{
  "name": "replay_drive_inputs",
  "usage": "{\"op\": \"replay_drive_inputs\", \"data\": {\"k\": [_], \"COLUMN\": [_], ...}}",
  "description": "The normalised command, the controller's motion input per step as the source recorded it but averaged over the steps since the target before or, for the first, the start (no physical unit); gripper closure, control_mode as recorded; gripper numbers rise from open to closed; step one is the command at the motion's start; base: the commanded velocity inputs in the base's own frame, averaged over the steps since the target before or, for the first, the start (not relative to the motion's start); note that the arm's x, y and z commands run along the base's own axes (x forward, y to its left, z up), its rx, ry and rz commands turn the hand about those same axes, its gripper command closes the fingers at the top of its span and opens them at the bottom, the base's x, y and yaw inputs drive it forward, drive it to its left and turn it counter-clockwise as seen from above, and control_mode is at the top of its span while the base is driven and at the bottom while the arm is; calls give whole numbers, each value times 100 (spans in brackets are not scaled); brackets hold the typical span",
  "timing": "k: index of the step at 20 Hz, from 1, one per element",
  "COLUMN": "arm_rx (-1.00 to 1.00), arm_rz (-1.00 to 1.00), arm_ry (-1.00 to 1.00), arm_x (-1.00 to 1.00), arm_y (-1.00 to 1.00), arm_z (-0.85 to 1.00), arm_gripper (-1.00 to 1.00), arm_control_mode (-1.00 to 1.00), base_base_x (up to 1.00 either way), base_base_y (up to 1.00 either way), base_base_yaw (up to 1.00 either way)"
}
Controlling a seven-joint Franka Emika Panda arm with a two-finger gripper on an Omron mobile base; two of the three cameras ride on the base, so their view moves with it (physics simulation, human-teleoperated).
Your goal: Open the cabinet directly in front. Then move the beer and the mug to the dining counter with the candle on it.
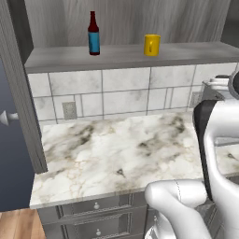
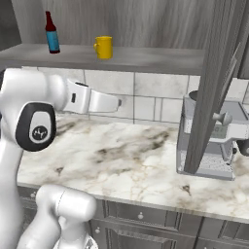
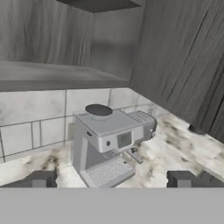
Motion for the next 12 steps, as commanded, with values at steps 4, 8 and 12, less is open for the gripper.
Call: {"op": "replay_drive_inputs", "data": {"k": [4, 8, 12], "arm_rx": [4, 0, 0], "arm_rz": [19, 18, 14], "arm_ry": [-13, -9, 0], "arm_x": [-21, -9, 0], "arm_y": [19, 77, 100], "arm_z": [13, 28, 35], "arm_gripper": [-100, -100, -100], "arm_control_mode": [-100, -100, -100], "base_base_x": [0, 0, 0], "base_base_y": [0, 0, 0], "base_base_yaw": [0, 0, 0]}}
